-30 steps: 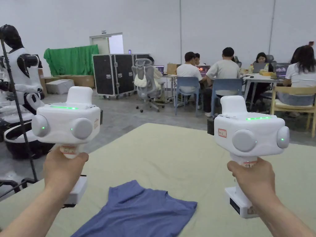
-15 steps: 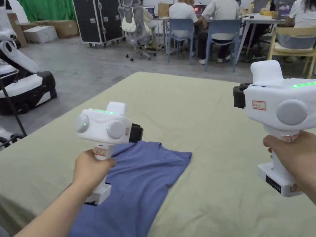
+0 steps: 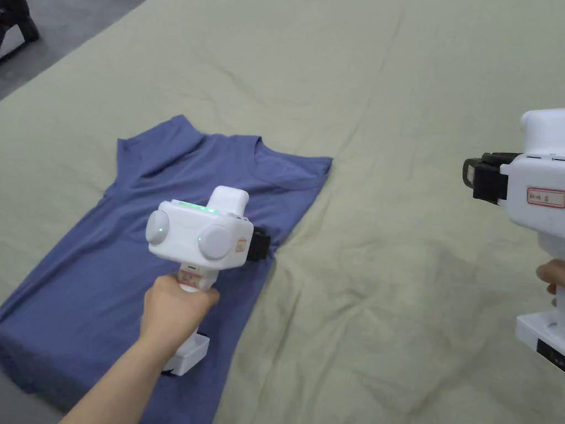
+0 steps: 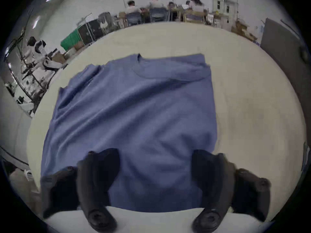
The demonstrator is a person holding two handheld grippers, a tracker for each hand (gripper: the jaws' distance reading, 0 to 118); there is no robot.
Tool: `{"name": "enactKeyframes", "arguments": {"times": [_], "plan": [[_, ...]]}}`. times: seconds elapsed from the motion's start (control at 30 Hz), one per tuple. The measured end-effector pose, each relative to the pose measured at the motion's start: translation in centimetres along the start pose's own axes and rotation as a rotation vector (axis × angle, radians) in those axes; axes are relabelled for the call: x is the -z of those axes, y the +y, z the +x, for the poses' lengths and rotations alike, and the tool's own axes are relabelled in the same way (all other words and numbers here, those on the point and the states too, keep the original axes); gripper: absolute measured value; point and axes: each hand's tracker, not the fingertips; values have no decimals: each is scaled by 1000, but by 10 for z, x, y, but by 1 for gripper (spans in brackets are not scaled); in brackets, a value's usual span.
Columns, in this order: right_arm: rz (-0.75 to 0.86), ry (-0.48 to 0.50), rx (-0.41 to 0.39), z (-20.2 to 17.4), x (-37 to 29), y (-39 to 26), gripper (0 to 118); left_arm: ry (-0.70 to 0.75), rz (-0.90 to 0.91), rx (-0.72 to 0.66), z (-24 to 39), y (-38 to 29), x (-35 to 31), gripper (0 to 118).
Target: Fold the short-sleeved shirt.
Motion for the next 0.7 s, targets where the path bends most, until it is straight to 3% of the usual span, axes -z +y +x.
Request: {"name": "enactKeyframes", "arguments": {"times": [0.03, 0.07, 0.1, 0.13, 0.3, 0.37, 0.43, 0.5, 0.6, 0.7], "plan": [[-8, 12, 10, 0, 6, -5, 3, 37, 31, -32, -4, 1, -5, 45], [-12, 21, 19, 0, 10, -8, 3, 71, 47, -37, -9, 3, -8, 5], [-20, 32, 26, 0, 13, -11, 3, 170, 52, -52, -10, 0, -17, 0], [-24, 38, 32, 0, 14, -13, 3, 77, 8, -118, -19, 3, -12, 0], [0, 55, 55, 8, -8, -15, 3, 55, 34, -215, -18, 7, -12, 0], [37, 51, 66, 20, -31, -13, 3, -38, 108, -322, -21, 15, -29, 0], [86, 26, 84, 35, -63, -12, 3, -23, 188, -376, -10, 33, -55, 0], [141, -16, 101, 49, -97, -15, 3, -4, 249, -327, 1, 56, -78, 0], [207, -99, 104, 67, -153, -23, 3, -116, 323, -241, 38, 92, -110, 0], [258, -147, 160, 86, -211, -33, 3, -231, 380, -43, 104, 118, -137, 0]]}}
